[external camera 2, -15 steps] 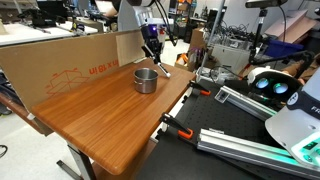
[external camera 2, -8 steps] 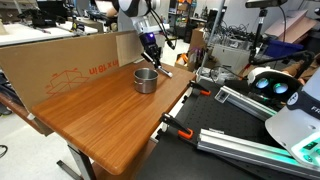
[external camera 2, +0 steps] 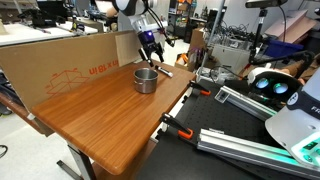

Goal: Take the marker out of the pot and put it on the table

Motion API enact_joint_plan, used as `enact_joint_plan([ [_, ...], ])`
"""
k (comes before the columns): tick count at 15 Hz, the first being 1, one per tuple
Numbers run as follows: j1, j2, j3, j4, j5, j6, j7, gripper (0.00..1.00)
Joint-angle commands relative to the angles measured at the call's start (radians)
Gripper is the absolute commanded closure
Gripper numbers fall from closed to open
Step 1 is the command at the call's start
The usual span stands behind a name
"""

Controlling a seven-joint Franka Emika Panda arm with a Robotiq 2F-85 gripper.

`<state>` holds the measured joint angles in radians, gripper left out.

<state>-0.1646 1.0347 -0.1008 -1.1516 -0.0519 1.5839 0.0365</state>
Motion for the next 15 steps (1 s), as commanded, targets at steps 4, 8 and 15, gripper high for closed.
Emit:
enact_joint_plan([
  [4, 0.006, -0.014, 0.004, 0.019, -0.017, -0.022, -0.053, 0.0],
  [8, 0.008, -0.101, 0.013, -0.077, -0.015, 0.062, -0.11, 0.0],
  [15, 0.019, -0.384, 0.031, -0.378, -0.032, 0.286, -0.219, 0.0],
])
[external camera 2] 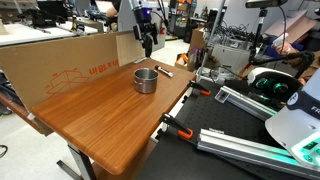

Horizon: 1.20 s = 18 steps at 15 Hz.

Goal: Take the marker out of the pot and put it on the table

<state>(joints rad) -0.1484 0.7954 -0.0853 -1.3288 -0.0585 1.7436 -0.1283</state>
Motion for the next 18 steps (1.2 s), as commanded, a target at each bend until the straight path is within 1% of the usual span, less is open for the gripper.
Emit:
enact_joint_plan([
  [1, 0.006, -0.186, 0.018, -0.249, -0.031, 0.155, -0.064, 0.0],
  [5, 0.011, -0.351, 0.032, -0.461, -0.03, 0.291, -0.079, 0.0],
  [6, 0.011, -0.254, 0.027, -0.313, -0.018, 0.184, -0.053, 0.0],
  [7, 0.012, -0.29, 0.028, -0.364, -0.018, 0.211, -0.055, 0.0],
  [9, 0.014, -0.328, 0.028, -0.421, -0.017, 0.243, -0.058, 0.0],
  [18, 0.014, -0.331, 0.028, -0.433, -0.018, 0.258, -0.061, 0.0],
])
